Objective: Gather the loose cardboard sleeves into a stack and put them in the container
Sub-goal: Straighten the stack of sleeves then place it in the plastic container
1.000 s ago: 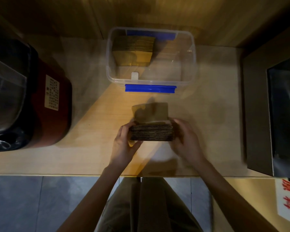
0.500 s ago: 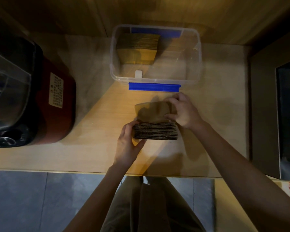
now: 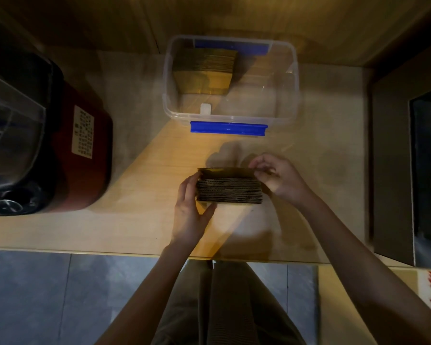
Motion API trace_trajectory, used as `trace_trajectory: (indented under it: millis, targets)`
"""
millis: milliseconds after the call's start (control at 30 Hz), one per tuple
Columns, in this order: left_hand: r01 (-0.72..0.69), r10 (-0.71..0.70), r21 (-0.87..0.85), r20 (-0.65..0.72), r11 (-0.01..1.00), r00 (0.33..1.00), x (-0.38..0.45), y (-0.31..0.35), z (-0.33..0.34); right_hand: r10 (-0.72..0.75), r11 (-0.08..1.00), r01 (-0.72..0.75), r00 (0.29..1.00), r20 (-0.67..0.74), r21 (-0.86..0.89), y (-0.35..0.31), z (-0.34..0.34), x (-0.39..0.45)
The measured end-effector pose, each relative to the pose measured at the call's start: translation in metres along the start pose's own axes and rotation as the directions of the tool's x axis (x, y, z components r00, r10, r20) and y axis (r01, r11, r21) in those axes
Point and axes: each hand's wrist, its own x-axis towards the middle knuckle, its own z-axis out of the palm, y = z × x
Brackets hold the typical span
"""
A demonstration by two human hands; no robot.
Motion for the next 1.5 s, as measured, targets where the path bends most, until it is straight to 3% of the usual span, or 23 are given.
trace_trajectory:
  millis: [333, 500, 700, 767, 833, 900, 1000, 1333, 1500]
  targets:
    - [0.015, -0.015, 0.059, -0.001, 0.998, 1.000, -0.003, 0.003, 0.005, 0.083, 0.981, -0.081, 0.997, -0.003, 0.178, 0.001, 0.009, -0.011]
    - [0.054, -0.053, 0.063, -0.010, 0.997, 0.999, -0.004, 0.004, 0.004, 0.199, 0.885, -0.173, 0.980, -0.014, 0.432, 0.014, 0.017, -0.018]
    - [0.114, -0.114, -0.018, -0.020, 0.993, 0.993, -0.002, 0.007, 0.008, 0.215, 0.796, -0.059, 0.958, -0.191, 0.602, 0.013, 0.057, -0.041]
    - [0.119, -0.120, -0.038, -0.027, 0.992, 0.992, -0.002, 0.008, 0.010, 0.228, 0.826, -0.083, 0.954, -0.196, 0.557, 0.009, 0.068, -0.045]
    - [0.125, -0.127, -0.046, -0.028, 0.991, 0.992, -0.001, 0.007, 0.009, 0.148, 0.939, -0.079, 0.971, -0.186, 0.334, 0.013, 0.074, -0.048]
    - [0.125, -0.126, -0.042, -0.023, 0.991, 0.992, 0.000, 0.006, 0.006, 0.109, 0.970, -0.060, 0.973, -0.201, 0.234, 0.017, 0.072, -0.051]
    - [0.123, -0.125, -0.049, -0.025, 0.991, 0.992, 0.001, 0.008, 0.003, 0.092, 0.967, -0.024, 0.961, -0.259, 0.254, 0.015, 0.063, -0.050]
    - [0.037, -0.037, 0.031, -0.010, 0.999, 0.999, 0.004, 0.007, -0.005, 0.132, 0.960, -0.065, 0.963, -0.236, 0.273, 0.019, 0.065, -0.044]
    - [0.068, -0.068, 0.004, 0.056, 0.998, 0.996, 0.006, 0.001, -0.004, 0.092, 0.984, -0.058, 0.975, -0.203, 0.167, 0.019, 0.064, -0.044]
